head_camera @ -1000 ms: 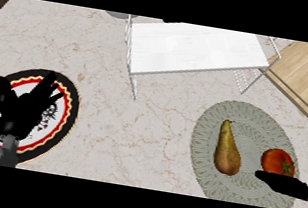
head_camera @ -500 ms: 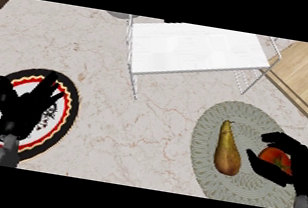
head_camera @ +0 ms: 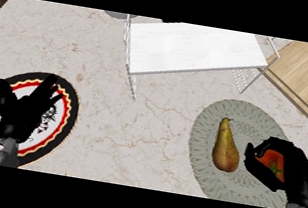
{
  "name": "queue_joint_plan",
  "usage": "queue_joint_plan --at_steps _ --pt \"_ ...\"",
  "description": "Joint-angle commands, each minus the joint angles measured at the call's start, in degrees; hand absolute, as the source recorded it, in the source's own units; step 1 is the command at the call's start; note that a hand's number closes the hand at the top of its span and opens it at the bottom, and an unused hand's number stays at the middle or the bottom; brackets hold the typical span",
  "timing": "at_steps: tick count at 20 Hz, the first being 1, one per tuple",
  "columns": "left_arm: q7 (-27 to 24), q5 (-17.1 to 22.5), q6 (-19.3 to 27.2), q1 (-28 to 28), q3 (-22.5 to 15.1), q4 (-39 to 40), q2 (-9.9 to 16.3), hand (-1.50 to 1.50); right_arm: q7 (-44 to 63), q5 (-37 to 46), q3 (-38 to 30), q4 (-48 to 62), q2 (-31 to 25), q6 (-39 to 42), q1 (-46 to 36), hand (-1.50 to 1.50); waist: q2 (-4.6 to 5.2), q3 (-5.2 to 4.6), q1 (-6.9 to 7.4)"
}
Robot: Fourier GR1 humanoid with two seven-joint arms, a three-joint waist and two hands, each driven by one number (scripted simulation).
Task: Pick the tomato from the placemat and place it in the tiered shelf
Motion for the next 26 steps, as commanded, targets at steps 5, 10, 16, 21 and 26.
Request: queue_joint_plan --at_steps 5,10,16,21,26 --pt "2.52 -0.49 -1.49 -0.61 -2.64 1.20 -1.06 0.00 3.79 9.96 24.07 -5.54 3.97 11.57 -8.34 1.50 0.77 -0.71 3.75" --pt "2.20 -0.12 -0.70 -2.08 0.14 4.28 -0.21 0.00 17.30 15.29 35.45 -15.11 13.04 18.12 -16.86 1.50 0.26 -0.63 0.64" --pt "1.17 -0.97 -1.20 -0.87 0.25 3.73 0.06 0.00 36.00 15.20 34.20 -26.80 14.11 19.65 -30.33 1.50 0.27 -0.55 0.13" --pt "0.87 -0.18 -1.55 1.94 0.13 3.19 -1.41 0.00 49.32 8.31 25.31 -29.63 14.18 27.36 -46.92 1.50 0.24 -0.61 0.66" --pt "0.30 -0.94 -1.29 1.05 0.64 3.23 -1.23 0.00 50.51 3.56 12.06 -25.19 14.19 31.57 -57.79 1.50 0.33 -0.58 0.28"
